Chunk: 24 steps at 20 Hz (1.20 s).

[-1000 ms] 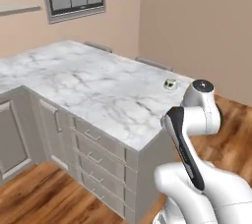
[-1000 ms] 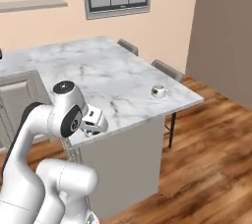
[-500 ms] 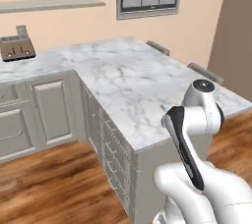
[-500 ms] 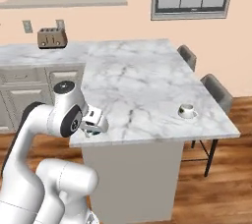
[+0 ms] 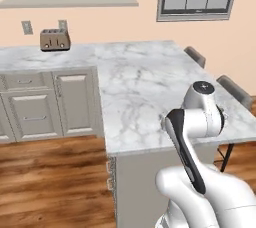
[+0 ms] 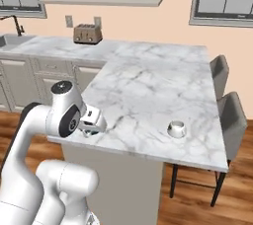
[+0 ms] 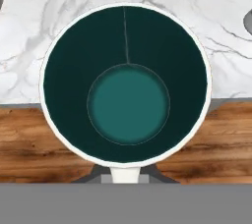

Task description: Clear the mugs and bowl far away from the sink.

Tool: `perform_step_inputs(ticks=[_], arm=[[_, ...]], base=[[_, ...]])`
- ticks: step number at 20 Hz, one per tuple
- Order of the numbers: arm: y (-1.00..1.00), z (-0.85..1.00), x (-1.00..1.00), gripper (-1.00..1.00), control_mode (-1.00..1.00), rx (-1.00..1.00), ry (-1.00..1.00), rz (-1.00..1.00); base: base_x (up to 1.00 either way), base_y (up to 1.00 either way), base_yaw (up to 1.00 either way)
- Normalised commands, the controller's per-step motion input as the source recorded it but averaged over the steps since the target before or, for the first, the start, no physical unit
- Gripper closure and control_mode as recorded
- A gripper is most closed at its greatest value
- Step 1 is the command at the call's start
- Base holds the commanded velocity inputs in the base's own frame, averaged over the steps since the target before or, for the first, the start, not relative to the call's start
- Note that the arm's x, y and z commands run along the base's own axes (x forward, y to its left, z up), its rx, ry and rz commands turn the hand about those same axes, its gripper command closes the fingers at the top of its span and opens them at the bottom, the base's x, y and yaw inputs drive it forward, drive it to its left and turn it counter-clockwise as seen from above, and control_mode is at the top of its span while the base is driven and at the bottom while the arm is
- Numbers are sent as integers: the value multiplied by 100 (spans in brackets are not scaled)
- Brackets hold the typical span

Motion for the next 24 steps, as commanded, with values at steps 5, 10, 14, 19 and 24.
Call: perform_step_inputs(ticks=[5,10,14,19,24], arm=[[0,0,0,100,100,0,0,0],[0,0,0,100,100,0,0,0],[0,0,0,100,100,0,0,0],[0,0,0,100,100,0,0,0],[-29,0,8,100,-100,1,0,5]], base=[[4,-75,2],[10,-44,0],[0,-20,6],[18,-19,7],[0,0,0]])
